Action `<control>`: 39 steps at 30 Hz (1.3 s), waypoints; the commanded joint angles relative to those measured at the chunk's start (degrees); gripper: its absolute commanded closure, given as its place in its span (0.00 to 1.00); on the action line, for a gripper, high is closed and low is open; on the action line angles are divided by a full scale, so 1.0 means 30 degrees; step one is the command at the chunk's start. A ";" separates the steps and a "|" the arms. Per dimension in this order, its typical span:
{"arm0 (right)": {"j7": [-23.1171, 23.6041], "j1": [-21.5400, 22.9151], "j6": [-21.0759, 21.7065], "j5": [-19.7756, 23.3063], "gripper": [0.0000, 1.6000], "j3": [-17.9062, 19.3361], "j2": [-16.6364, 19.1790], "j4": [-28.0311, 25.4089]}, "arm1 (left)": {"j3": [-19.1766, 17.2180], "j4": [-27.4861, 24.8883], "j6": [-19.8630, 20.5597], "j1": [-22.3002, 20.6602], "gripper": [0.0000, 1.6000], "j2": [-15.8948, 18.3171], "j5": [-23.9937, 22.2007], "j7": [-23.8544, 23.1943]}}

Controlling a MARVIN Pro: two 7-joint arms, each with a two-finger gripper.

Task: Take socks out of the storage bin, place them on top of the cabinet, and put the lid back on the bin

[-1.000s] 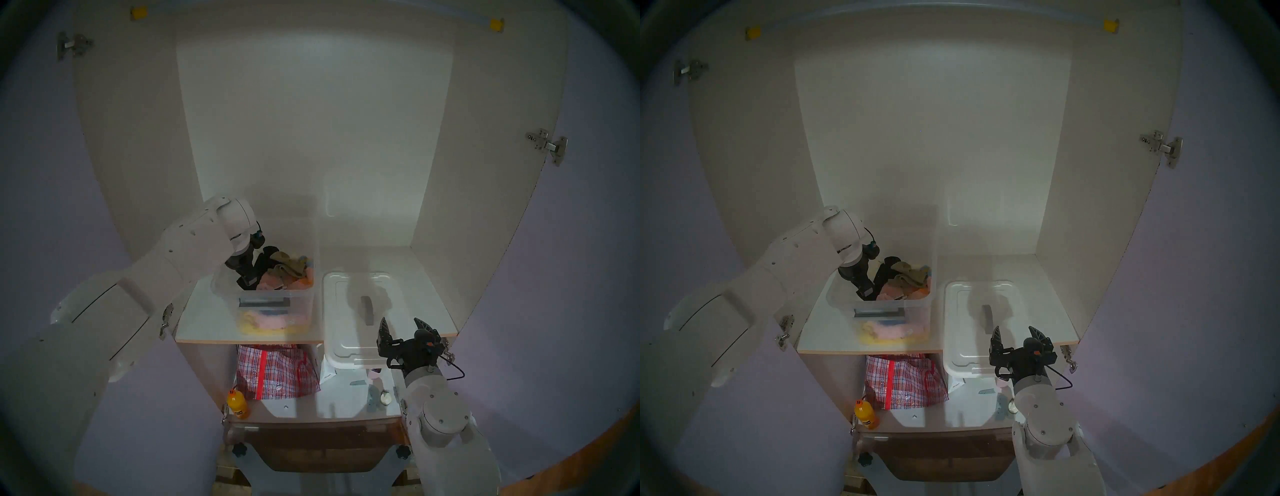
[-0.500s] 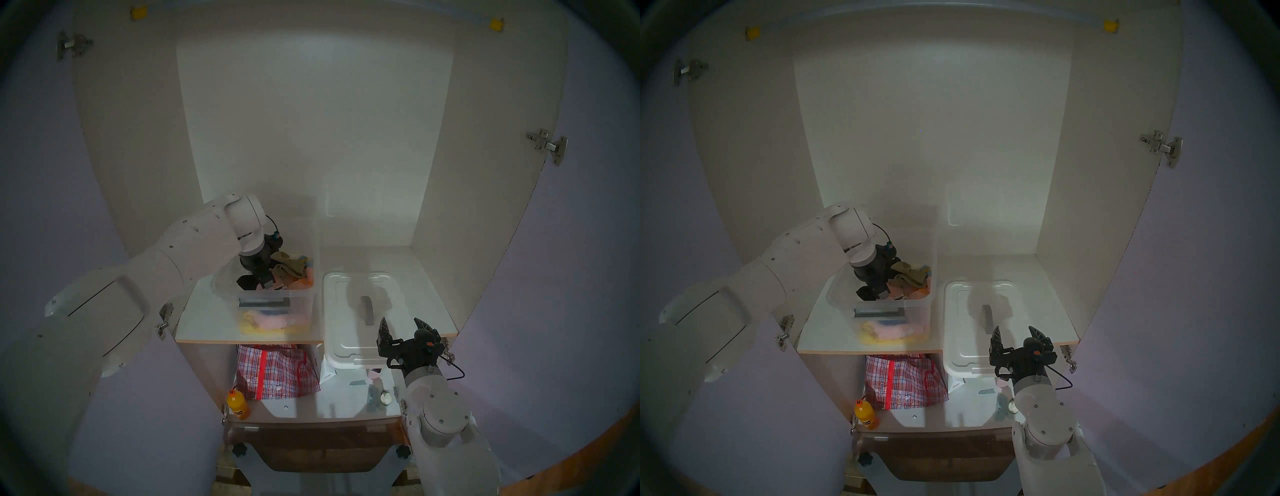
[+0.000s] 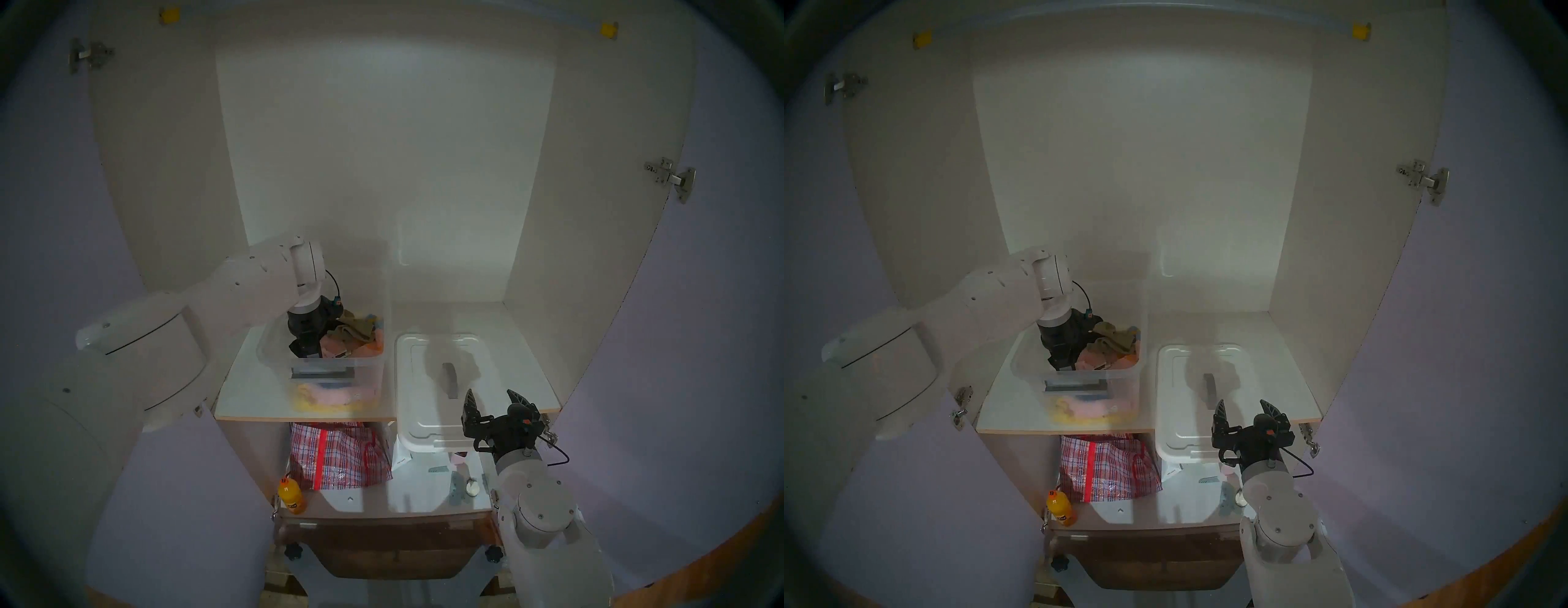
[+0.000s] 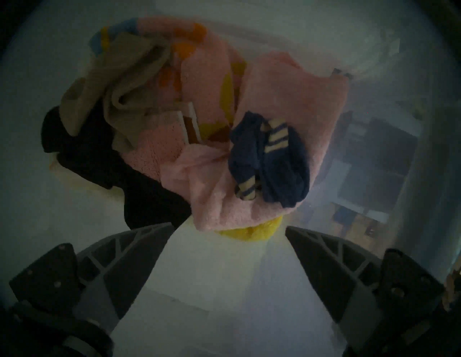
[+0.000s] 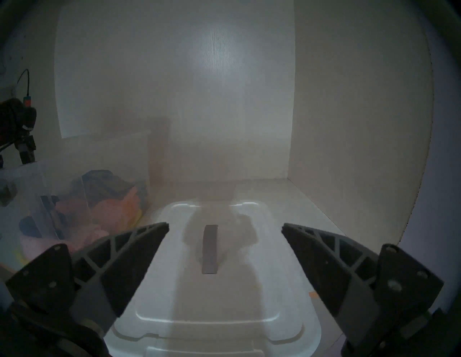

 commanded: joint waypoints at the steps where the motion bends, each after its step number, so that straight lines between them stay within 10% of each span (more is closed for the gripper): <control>1: 0.0029 0.0164 -0.0061 0.0003 0.00 -0.0008 0.0013 -0.0507 | -0.0578 0.1186 -0.0846 -0.0737 0.00 -0.1141 -0.0203 0.0664; 14: 0.0021 0.0167 -0.0065 0.0008 0.00 -0.0013 0.0019 -0.0501 | 0.1030 0.5310 -0.2340 -0.1315 0.00 -0.3502 0.0657 -0.1465; 25: 0.0017 0.0170 -0.0070 0.0011 0.00 -0.0016 0.0022 -0.0495 | 0.0312 0.5491 -0.2680 -0.0594 0.00 -0.3933 0.0233 0.2189; 39: 0.0008 0.0180 -0.0083 0.0012 0.00 -0.0020 0.0025 -0.0474 | 0.1287 0.5821 -0.2797 -0.1188 0.00 -0.4007 0.0843 -0.0180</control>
